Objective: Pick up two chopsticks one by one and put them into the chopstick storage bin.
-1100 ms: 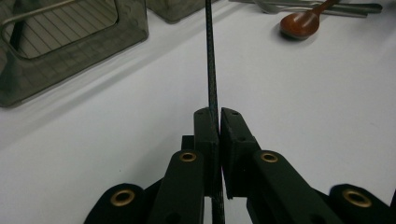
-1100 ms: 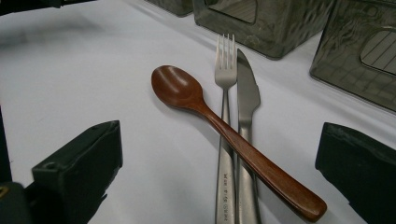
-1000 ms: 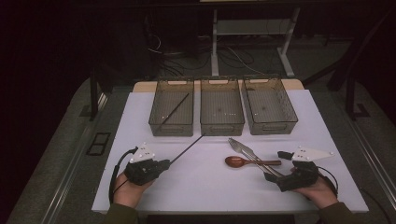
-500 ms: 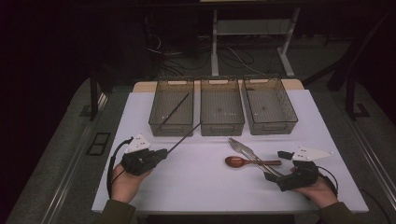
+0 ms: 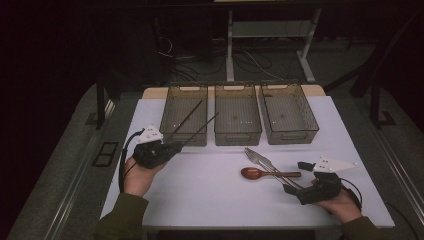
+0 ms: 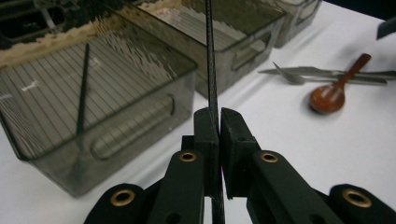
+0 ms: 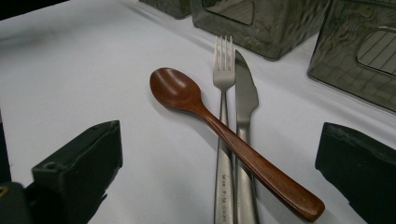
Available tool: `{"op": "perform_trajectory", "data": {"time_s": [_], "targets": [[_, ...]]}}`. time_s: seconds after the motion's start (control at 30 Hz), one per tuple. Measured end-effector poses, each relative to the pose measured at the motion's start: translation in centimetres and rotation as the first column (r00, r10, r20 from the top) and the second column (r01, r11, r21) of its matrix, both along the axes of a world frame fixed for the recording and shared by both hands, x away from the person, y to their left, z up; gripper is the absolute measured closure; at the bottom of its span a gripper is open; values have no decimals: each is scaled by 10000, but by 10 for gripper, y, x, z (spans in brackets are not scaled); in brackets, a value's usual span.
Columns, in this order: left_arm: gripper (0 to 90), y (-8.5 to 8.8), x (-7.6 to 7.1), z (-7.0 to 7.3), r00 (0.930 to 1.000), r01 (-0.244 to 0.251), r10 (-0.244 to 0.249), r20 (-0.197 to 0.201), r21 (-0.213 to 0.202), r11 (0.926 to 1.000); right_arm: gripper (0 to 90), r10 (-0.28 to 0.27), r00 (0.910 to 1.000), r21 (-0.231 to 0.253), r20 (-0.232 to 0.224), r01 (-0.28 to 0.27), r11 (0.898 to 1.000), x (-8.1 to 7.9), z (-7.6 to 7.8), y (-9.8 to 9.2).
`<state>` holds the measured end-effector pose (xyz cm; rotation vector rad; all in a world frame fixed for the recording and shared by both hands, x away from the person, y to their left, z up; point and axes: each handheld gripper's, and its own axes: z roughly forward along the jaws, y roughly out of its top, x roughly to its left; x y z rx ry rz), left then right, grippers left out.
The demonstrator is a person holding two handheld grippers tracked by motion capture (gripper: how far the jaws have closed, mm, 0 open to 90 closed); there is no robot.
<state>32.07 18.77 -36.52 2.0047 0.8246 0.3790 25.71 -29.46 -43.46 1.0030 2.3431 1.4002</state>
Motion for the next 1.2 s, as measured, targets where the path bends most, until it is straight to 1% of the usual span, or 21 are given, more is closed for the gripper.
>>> {"op": "perform_trajectory", "data": {"time_s": [0.17,0.3,0.37,0.57,0.6,0.77,0.83,0.9,0.97,1.2], "targets": [[849,0,13,6,9999,-82,82,66,1,10000,2,-35,10000,48,-9,35,10000,0,0,0],[849,-1,24,10,9998,-147,146,110,154,9998,2,-35,10000,44,-9,35,10000,0,0,0],[849,-2,30,12,9996,-242,241,111,114,9996,2,-43,10000,54,-10,43,10000,0,0,0],[849,0,51,16,9987,-480,479,144,73,9988,2,-48,10000,60,-12,48,10000,0,0,0],[848,0,55,17,9986,-503,501,155,124,9987,2,-48,10000,62,-7,48,10000,0,0,0],[848,3,75,20,9963,-845,844,150,89,9964,2,-62,10000,98,-4,62,9999,0,0,-1],[848,5,83,21,9951,-982,982,85,81,9951,2,-69,10000,119,-1,69,9999,0,0,-1],[848,6,90,21,9936,-1133,1133,-15,-40,9936,2,-62,10000,127,25,62,9999,0,0,-1],[848,6,97,20,9922,-1245,1246,-37,8,9922,2,-67,10000,136,15,67,9999,1,0,-1],[848,9,115,12,9858,-1652,1646,-330,-169,9861,2,-60,10000,123,17,60,9999,0,0,-2]]}}
